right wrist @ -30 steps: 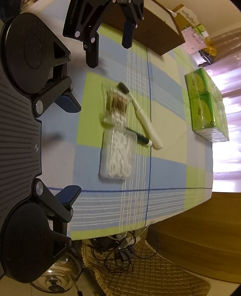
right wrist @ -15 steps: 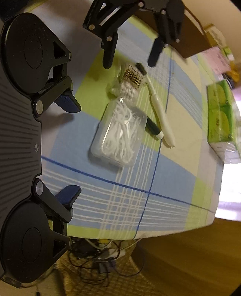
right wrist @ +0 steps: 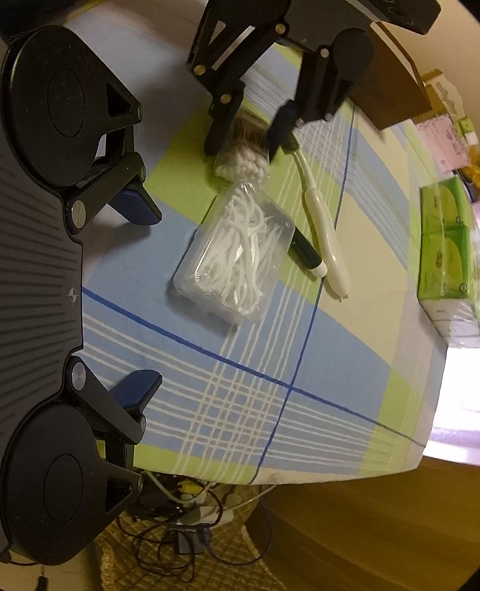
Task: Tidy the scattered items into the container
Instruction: 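Grasp the cotton swab pack with the left tool, then grasp the clear box of white floss picks with the right tool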
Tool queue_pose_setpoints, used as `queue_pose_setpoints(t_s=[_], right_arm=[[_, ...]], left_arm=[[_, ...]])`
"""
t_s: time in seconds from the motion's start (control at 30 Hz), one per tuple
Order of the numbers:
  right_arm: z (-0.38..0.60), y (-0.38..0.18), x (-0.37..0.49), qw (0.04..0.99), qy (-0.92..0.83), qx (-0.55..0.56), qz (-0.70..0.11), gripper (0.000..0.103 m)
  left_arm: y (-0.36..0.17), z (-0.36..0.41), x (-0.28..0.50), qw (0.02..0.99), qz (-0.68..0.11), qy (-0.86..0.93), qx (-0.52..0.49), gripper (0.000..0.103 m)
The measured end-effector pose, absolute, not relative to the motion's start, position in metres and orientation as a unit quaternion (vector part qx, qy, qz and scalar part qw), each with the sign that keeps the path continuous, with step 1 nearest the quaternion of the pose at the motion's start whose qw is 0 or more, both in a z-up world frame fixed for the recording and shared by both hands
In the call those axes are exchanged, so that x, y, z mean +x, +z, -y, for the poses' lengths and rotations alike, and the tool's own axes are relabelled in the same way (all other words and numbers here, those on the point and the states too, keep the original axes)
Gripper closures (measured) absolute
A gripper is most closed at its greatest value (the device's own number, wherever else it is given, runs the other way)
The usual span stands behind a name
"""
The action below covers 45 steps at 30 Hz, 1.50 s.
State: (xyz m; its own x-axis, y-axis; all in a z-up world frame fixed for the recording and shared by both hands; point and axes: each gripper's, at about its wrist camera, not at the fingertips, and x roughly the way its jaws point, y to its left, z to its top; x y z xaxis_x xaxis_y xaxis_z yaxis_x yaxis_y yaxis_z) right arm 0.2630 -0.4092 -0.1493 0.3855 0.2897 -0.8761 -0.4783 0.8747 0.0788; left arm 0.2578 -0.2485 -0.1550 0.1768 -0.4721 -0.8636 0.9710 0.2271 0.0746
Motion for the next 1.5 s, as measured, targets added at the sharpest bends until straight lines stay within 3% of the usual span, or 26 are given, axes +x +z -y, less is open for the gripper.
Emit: queue_pose_setpoints(t_s=[0.1,0.2,0.6,0.7,0.77,1.17,1.27,1.4,1.5], right_arm=[[0.408,-0.151,0.267,0.825,0.244,-0.108,-0.498,0.012],[0.404,-0.153,0.273,0.824,0.256,-0.128,-0.49,0.012],[0.368,-0.158,0.291,0.799,0.36,-0.235,-0.42,0.013],[0.363,-0.157,0.293,0.789,0.367,-0.238,-0.431,0.013],[0.362,-0.155,0.291,0.788,0.367,-0.234,-0.435,0.03],[0.345,-0.148,0.245,0.777,0.349,-0.214,-0.478,0.029],[0.338,-0.151,0.241,0.778,0.346,-0.216,-0.478,0.015],[0.335,-0.154,0.245,0.784,0.347,-0.199,-0.475,0.015],[0.333,-0.156,0.251,0.788,0.351,-0.19,-0.469,0.015]], left_arm=[[-0.155,0.241,0.257,0.696,-0.398,-0.515,0.304,0.073],[-0.155,0.228,0.254,0.714,-0.432,-0.478,0.274,0.077],[-0.15,0.156,0.259,0.778,-0.535,-0.291,0.154,0.078],[-0.15,0.143,0.26,0.784,-0.544,-0.266,0.134,0.078],[-0.15,0.137,0.259,0.787,-0.546,-0.255,0.129,0.078],[-0.146,0.127,0.242,0.788,-0.562,-0.225,0.115,0.078],[-0.146,0.129,0.239,0.789,-0.56,-0.225,0.113,0.073],[-0.148,0.134,0.241,0.789,-0.561,-0.227,0.108,0.055],[-0.15,0.139,0.242,0.794,-0.553,-0.225,0.118,0.049]])
